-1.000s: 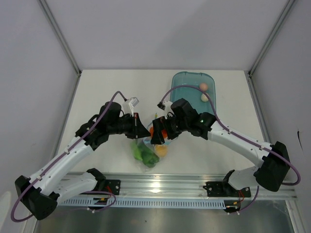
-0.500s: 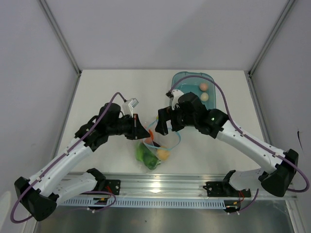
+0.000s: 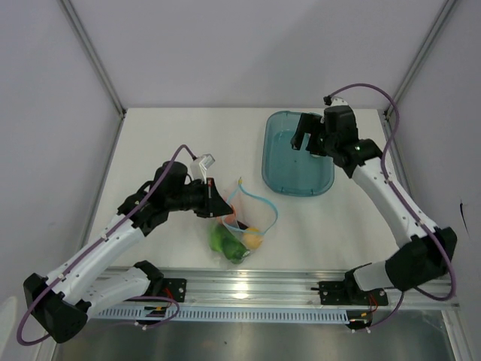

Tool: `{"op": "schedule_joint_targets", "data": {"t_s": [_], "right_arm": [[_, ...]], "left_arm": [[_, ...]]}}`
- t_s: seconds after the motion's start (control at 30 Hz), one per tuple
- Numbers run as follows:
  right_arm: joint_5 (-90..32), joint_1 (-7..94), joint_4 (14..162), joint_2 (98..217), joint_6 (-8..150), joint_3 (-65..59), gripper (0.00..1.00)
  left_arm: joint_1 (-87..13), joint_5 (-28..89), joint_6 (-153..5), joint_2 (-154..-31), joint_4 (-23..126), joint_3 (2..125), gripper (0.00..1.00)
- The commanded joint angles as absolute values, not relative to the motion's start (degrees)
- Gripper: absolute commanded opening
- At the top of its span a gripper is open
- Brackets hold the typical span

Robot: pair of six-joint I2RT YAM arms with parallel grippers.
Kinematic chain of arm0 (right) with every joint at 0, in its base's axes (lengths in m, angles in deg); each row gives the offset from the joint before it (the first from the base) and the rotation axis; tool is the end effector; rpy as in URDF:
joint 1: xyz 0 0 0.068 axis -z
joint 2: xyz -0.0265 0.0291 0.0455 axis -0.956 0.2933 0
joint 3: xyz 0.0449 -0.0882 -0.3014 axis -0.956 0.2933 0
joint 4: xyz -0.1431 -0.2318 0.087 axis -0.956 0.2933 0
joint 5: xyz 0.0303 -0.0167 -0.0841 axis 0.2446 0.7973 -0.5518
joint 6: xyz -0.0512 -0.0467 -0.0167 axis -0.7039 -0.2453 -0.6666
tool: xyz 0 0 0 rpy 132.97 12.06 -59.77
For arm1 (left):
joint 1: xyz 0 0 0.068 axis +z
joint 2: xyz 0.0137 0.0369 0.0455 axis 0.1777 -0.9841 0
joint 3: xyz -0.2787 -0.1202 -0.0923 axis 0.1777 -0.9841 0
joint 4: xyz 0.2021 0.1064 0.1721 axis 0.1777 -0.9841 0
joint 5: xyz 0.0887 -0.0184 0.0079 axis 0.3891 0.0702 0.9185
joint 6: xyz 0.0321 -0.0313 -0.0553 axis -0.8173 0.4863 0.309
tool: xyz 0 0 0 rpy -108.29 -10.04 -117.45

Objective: Place the food in the zip-top bag and seal the zipper
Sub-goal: Pick up the fake vegetable from the bin.

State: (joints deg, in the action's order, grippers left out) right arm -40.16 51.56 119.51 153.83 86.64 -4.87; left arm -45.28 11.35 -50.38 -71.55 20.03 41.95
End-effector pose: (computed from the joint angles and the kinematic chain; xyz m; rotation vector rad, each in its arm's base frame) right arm 0.3123 0.1188 0.4065 0.0566 2.1522 0.3913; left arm 0.1641 -0.1478 0.3383 0.3026 2.3106 -1.1815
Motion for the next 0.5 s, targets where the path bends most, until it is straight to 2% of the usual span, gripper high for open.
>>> {"op": "schedule_joint_targets", "data": {"t_s": [0.0, 0.13, 0.3, 0.47], "right_arm": [[-45.2, 53.9, 118.7, 162.6, 84.7, -9.9, 0.99], [-49.6, 55.4, 118.3, 172.4, 86.3, -13.3, 0.99], [-52.7, 56.9, 121.2, 186.2, 91.5, -22.4, 0.92], [-59.8, 56.9, 127.0, 196.3, 95.8, -32.2, 0.93]], "left_arm": [[-45.0, 9.9, -49.4, -70.2, 22.4, 41.4, 0.0], [-45.0, 9.2, -49.3, -70.2, 22.7, 40.9, 0.01], [-45.0, 8.9, -49.4, -70.3, 23.3, 40.4, 0.01], [-45.0, 7.9, -49.2, -71.2, 24.6, 39.7, 0.01]]}}
